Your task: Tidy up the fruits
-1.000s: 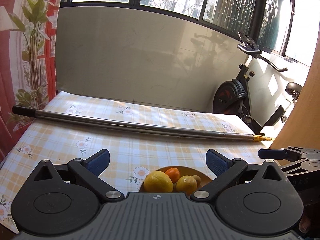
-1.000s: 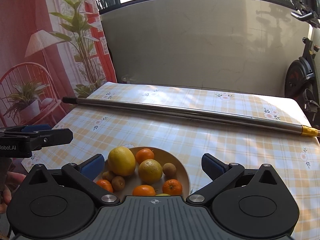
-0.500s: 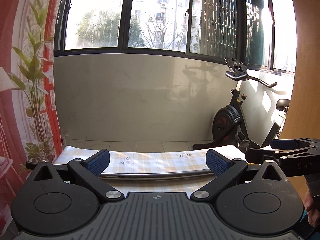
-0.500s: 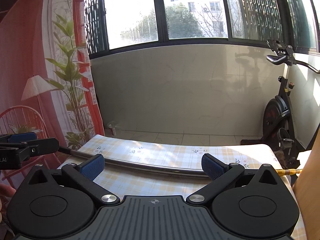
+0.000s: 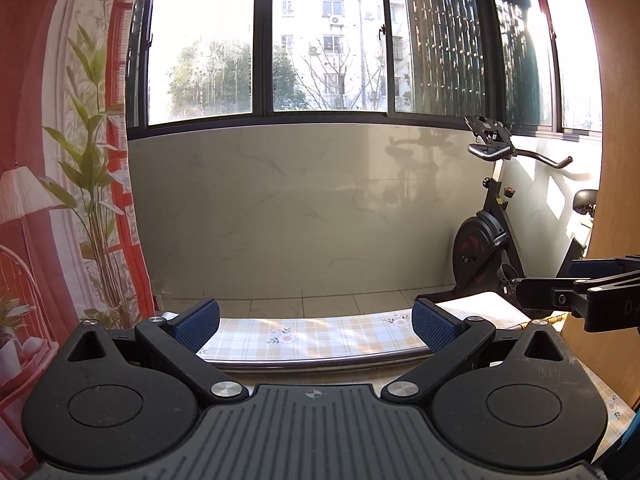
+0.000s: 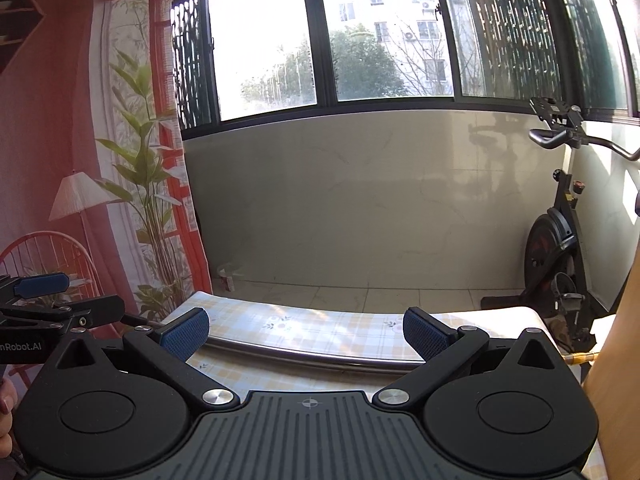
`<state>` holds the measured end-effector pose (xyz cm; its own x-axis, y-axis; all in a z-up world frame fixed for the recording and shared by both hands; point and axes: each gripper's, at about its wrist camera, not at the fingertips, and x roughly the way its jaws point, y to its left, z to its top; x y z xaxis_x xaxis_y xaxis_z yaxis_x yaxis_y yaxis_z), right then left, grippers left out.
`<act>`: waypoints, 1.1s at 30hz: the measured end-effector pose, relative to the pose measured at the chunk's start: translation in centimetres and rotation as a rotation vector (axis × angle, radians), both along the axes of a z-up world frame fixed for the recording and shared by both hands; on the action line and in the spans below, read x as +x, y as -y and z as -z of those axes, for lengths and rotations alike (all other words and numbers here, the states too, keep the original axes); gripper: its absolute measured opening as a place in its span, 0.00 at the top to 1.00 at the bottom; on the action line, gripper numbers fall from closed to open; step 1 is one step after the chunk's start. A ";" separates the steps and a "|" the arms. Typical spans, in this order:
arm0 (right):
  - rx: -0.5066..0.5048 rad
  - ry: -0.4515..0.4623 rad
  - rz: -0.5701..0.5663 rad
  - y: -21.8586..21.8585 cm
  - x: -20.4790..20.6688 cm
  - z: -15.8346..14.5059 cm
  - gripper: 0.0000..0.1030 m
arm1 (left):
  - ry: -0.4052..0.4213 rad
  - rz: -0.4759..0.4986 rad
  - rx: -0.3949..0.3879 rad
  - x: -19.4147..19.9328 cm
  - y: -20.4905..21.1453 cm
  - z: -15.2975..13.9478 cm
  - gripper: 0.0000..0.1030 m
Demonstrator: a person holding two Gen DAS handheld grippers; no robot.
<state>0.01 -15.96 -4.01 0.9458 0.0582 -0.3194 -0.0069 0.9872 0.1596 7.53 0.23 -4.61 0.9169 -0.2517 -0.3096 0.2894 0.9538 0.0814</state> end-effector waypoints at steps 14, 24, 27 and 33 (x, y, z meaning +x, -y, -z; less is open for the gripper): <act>-0.006 -0.006 0.014 -0.2 0.1 0.0 0.00 | -0.003 0.007 -0.006 0.1 -0.4 -0.1 0.00; -0.018 -0.009 0.043 -0.5 0.2 0.0 0.00 | -0.002 0.007 -0.009 0.0 -0.5 -0.3 0.00; -0.039 -0.010 0.063 -1.0 0.1 0.1 0.00 | -0.002 0.008 -0.011 0.0 -0.5 -0.3 0.00; -0.039 -0.013 0.072 -1.3 0.2 0.2 0.00 | -0.002 0.008 -0.017 0.1 -0.6 -0.4 0.00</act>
<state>0.26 -14.71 -4.23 0.9430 -0.0229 -0.3319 0.0665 0.9905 0.1206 7.59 0.80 -4.20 0.9142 -0.2641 -0.3073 0.2968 0.9528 0.0642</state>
